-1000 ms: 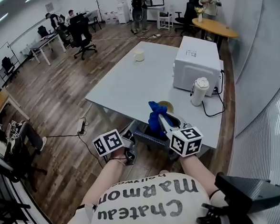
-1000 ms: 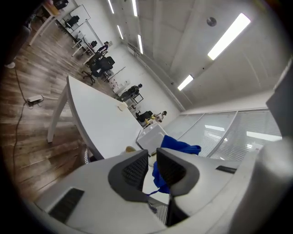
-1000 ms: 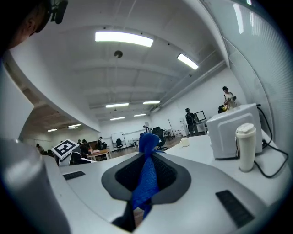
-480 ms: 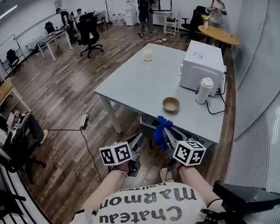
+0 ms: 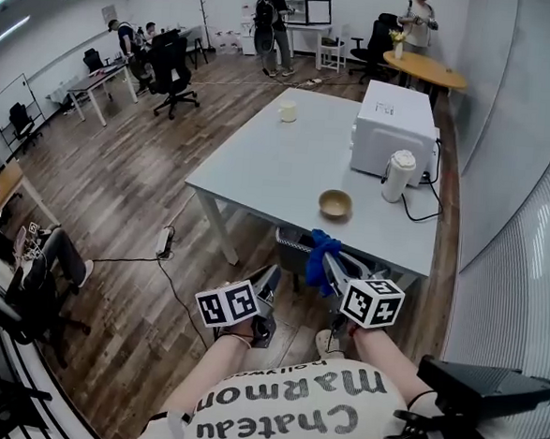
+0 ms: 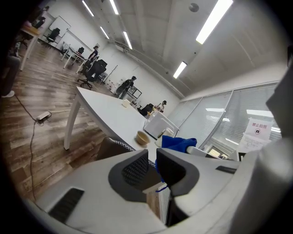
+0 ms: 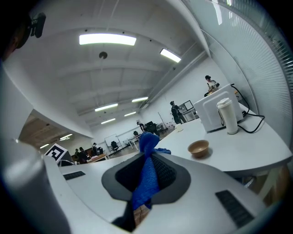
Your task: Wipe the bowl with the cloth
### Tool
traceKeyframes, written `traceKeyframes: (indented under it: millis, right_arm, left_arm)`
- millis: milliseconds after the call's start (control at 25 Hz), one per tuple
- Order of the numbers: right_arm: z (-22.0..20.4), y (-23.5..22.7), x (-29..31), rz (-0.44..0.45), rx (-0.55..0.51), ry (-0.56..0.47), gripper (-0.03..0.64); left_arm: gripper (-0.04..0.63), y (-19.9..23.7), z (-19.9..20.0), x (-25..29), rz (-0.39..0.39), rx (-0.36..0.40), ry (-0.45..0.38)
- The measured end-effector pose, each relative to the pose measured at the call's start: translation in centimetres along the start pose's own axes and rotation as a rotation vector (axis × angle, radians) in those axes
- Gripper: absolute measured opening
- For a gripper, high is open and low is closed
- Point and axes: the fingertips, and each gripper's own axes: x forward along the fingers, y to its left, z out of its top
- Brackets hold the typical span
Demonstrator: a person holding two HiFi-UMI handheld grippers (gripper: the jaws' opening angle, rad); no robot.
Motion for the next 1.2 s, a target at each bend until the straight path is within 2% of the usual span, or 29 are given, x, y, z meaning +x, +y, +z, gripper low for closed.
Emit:
traceKeyframes:
  millis: [400, 1200]
  right_arm:
    - [0.5, 1.4, 0.2, -0.006, -0.036, 0.000, 0.037]
    - [0.4, 3.0, 2.7, -0.006, -0.057, 0.012, 0.037]
  left_arm:
    - [0.049, -0.3, 1.1, -0.8, -0.034, -0.001, -0.014]
    - [0.048, 2.3, 2.9, -2.4, -0.004, -0.021, -0.050]
